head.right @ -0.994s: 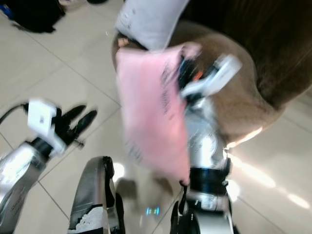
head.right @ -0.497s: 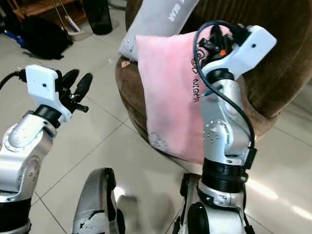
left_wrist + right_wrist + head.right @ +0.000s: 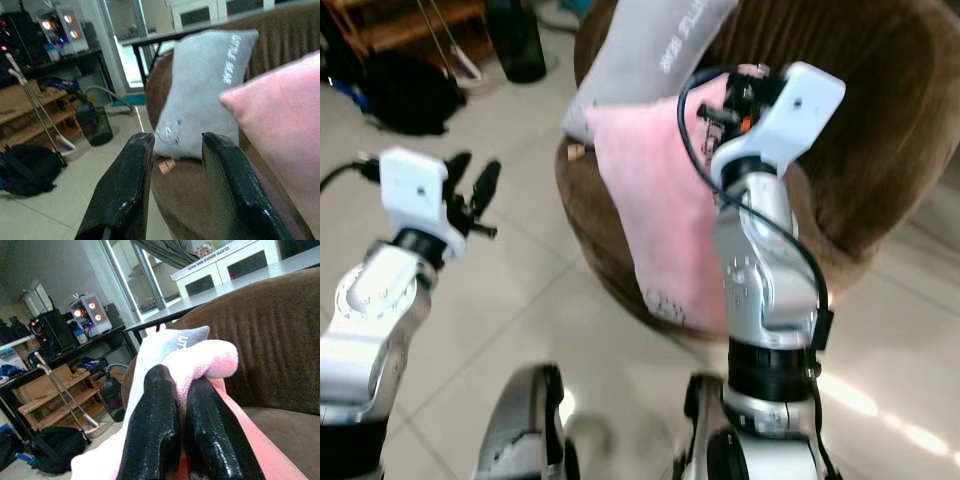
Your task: Move the pillow to the sofa from floor
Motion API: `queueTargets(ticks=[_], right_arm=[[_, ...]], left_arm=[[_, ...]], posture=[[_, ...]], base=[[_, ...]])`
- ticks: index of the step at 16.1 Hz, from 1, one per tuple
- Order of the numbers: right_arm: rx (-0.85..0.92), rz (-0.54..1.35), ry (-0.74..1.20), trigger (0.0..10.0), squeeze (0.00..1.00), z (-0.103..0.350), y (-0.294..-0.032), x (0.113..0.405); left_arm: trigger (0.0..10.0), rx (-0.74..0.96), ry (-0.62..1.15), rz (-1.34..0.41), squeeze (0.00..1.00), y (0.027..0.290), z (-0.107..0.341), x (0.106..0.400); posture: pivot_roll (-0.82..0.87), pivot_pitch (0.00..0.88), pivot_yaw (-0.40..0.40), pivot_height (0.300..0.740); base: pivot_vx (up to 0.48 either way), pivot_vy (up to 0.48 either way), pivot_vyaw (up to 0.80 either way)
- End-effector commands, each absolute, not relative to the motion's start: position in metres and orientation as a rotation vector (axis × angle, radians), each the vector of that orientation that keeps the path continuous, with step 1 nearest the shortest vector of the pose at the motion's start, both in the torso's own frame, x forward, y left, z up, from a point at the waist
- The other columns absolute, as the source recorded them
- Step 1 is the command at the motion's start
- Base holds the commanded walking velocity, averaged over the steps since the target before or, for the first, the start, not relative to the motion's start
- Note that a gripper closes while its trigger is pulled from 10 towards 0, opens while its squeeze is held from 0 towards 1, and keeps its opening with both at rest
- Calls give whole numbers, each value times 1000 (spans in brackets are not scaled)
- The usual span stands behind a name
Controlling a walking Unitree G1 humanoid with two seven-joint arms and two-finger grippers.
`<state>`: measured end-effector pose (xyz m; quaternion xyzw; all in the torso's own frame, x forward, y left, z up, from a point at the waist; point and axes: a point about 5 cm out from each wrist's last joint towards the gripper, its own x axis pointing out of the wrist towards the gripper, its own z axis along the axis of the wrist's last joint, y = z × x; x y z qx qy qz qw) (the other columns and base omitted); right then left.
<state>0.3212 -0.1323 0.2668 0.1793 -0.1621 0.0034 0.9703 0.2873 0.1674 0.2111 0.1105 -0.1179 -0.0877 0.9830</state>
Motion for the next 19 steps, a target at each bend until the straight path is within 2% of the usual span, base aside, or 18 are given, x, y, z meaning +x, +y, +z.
queueTargets(ticks=[1,9,12,14,19], right_arm=[[365,35,-413,10000,0,287,-128,314],[373,31,-401,10000,0,286,-128,314],[381,45,-371,10000,0,281,-125,316],[273,84,-293,10000,0,267,-113,321],[280,103,-286,10000,0,262,-106,319]], left_arm=[[10000,237,-271,-151,0,171,219,289],[10000,237,-275,-178,0,164,215,290],[10000,224,-275,-199,0,164,215,290],[10000,216,-277,-204,0,165,215,290],[10000,226,-271,-206,0,166,215,291]], posture=[[26,33,30,662],[21,25,33,737],[22,22,30,740],[23,22,30,740],[29,25,28,740]], base=[[0,0,0],[0,0,0],[0,0,0],[298,0,0],[316,0,0]])
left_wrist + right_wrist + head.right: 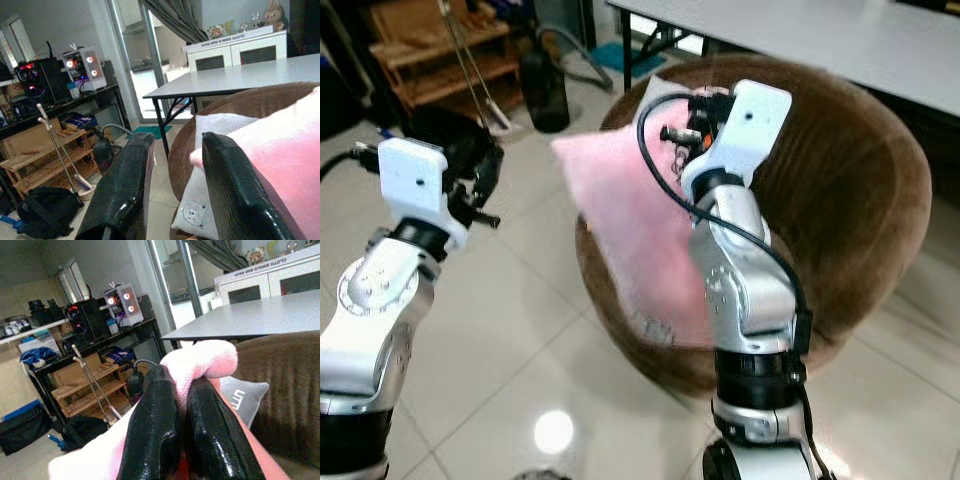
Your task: Move the pillow to the sofa from floor
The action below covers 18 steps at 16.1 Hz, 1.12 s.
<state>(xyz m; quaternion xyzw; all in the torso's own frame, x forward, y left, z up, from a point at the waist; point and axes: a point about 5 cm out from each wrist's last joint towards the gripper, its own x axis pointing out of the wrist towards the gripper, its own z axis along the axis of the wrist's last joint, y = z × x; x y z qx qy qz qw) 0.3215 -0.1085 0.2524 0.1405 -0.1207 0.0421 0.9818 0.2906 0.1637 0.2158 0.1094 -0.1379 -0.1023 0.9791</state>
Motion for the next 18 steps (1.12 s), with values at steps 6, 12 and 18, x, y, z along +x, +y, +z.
queueTargets(ticks=[6,12,18], right_arm=[[291,96,-257,10000,0,258,-107,321],[283,98,-247,10000,0,255,-106,321],[250,136,-203,10000,0,248,-101,321]], left_arm=[[10000,234,-264,-213,0,166,213,290],[10000,242,-254,-232,0,164,211,290],[10000,243,-223,-261,0,161,206,287]], posture=[[30,32,28,740],[30,42,29,740],[34,57,31,740]], base=[[324,0,-267],[314,0,-400],[194,0,0]])
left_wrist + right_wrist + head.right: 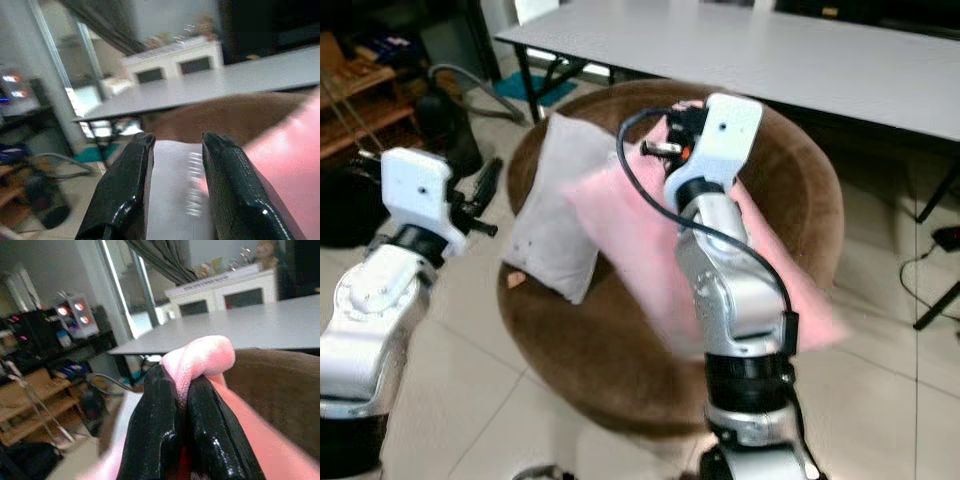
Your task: Move the pillow to the sofa from floor
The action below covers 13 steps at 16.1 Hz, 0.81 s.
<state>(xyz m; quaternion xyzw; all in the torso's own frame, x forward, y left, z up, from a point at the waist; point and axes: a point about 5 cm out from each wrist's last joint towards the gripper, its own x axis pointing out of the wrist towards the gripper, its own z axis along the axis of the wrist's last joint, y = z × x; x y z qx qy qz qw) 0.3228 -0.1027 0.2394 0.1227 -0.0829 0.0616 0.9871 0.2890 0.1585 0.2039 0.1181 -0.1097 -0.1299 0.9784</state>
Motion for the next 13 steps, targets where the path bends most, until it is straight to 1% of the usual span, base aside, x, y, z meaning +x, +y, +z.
queueTargets(ticks=[1,3,7,10,11,12,13], right_arm=[[237,169,-192,10000,0,248,-98,320],[222,201,-176,10000,0,246,-96,320],[206,232,-117,10000,0,238,-88,324],[205,294,-62,10000,0,228,-68,333],[204,299,-58,10000,0,227,-66,334],[193,331,-49,10000,0,226,-52,343],[188,340,-49,10000,0,228,-41,352]], left_arm=[[10000,259,-194,-281,0,159,202,286],[10000,285,-172,-321,0,157,197,281],[10000,293,-143,-327,0,161,193,275],[10000,303,-113,-318,0,168,190,266],[10000,305,-111,-317,0,169,190,265],[10000,311,-102,-299,0,174,191,260],[10000,317,-94,-287,0,178,192,257]], posture=[[34,64,32,740],[37,76,32,740],[43,115,30,740],[54,167,17,740],[54,167,17,740],[63,200,0,740],[68,210,-7,740]], base=[[0,0,0],[0,0,0],[0,0,0],[0,0,0],[0,0,0],[0,0,0],[0,0,0]])
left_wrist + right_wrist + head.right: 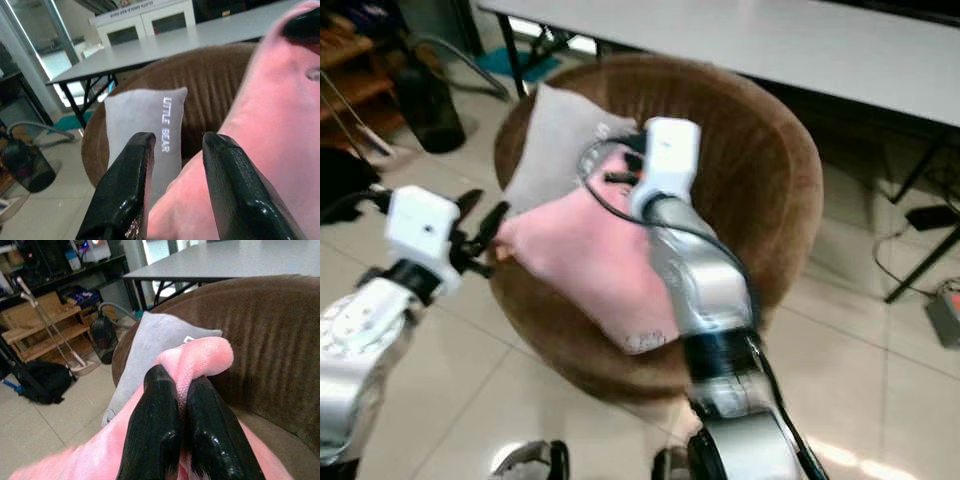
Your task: Move the pillow to the sofa from floor
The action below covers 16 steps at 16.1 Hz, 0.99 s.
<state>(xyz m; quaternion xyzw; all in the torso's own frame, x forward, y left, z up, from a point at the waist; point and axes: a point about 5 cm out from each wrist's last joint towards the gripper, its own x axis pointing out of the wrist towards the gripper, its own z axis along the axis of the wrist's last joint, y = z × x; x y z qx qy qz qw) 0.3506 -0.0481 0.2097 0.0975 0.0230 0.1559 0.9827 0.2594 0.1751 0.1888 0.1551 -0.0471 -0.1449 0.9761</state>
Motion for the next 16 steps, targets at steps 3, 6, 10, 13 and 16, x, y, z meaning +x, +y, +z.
queueTargets(ticks=[3,6,10,13,16], right_arm=[[189,261,-37,10000,0,228,-35,373],[209,44,9,10000,0,226,-52,400],[215,-90,24,10000,1000,224,-78,415],[323,-144,-38,10000,733,238,-93,420],[338,-72,-207,10000,0,277,-101,424]], left_arm=[[10000,325,-87,-275,0,182,194,249],[10000,329,-77,-302,0,182,198,244],[10000,337,-55,-354,0,177,197,242],[10000,346,-67,-346,0,178,201,247],[10000,351,-88,-337,0,176,204,257]], posture=[[96,232,-26,740],[123,242,-29,740],[155,226,-20,740],[162,207,-13,740],[147,173,-8,740]], base=[[0,0,0],[0,0,0],[0,0,0],[0,0,0],[0,0,0]])
